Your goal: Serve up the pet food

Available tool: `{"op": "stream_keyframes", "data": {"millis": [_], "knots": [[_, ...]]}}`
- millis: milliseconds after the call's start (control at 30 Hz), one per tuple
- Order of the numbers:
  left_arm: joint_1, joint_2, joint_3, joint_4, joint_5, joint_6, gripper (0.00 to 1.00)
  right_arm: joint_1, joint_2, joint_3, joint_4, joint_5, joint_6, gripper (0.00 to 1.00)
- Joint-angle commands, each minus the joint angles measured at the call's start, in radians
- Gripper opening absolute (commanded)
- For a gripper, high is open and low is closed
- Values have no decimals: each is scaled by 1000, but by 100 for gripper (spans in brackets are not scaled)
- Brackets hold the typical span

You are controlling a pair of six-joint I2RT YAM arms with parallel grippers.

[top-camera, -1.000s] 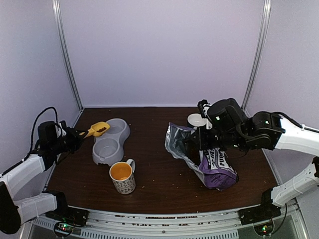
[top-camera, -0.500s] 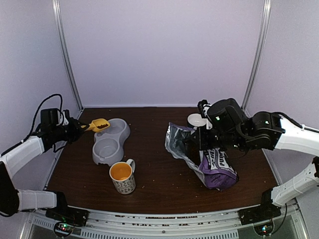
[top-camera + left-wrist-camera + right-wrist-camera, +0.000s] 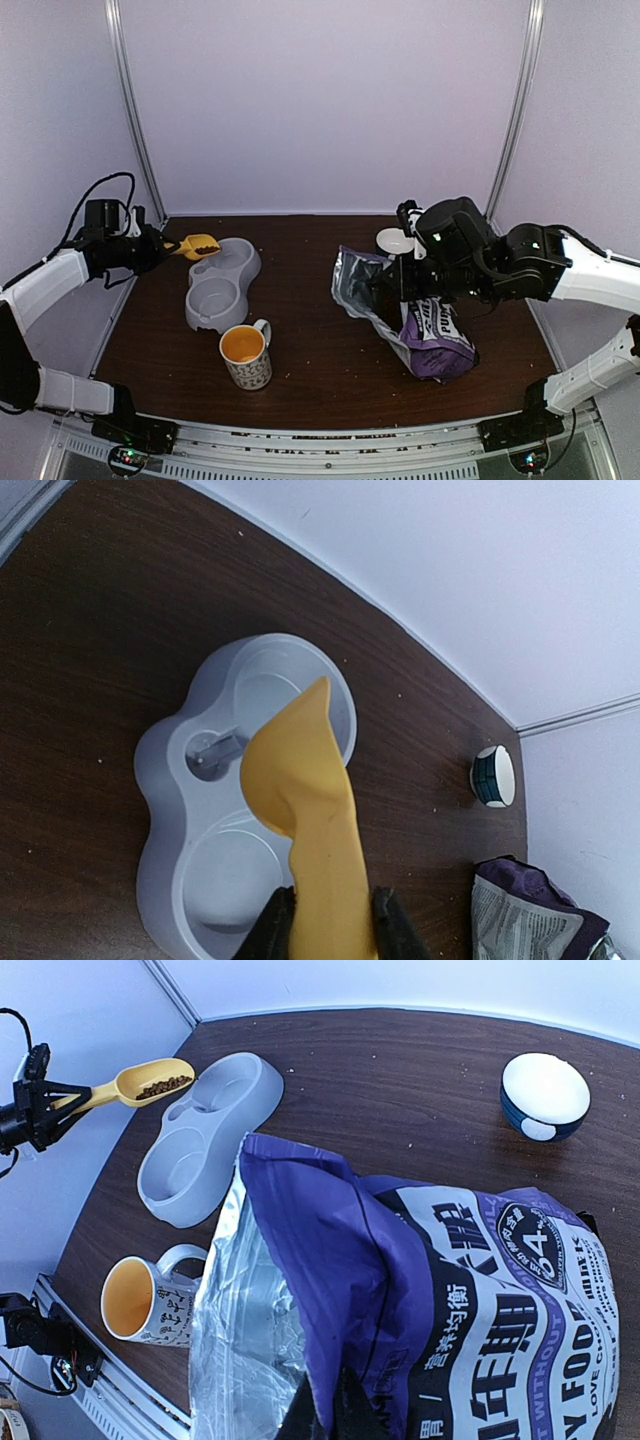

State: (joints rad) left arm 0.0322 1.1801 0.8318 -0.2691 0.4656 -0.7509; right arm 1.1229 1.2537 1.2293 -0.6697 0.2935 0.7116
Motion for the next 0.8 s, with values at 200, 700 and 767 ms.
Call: {"op": "stream_keyframes", "data": {"millis": [200,700,767], "knots": [[10,80,151,-99,-7,144,0,-16,-36,-23,-14,36,3,0],[9,193,332,-290,-11,337,0,-21,-43,-31,-16,27,0,0],[9,206,349,-305,-1,354,0,-21,-43,-30,-17,27,0,0]]}}
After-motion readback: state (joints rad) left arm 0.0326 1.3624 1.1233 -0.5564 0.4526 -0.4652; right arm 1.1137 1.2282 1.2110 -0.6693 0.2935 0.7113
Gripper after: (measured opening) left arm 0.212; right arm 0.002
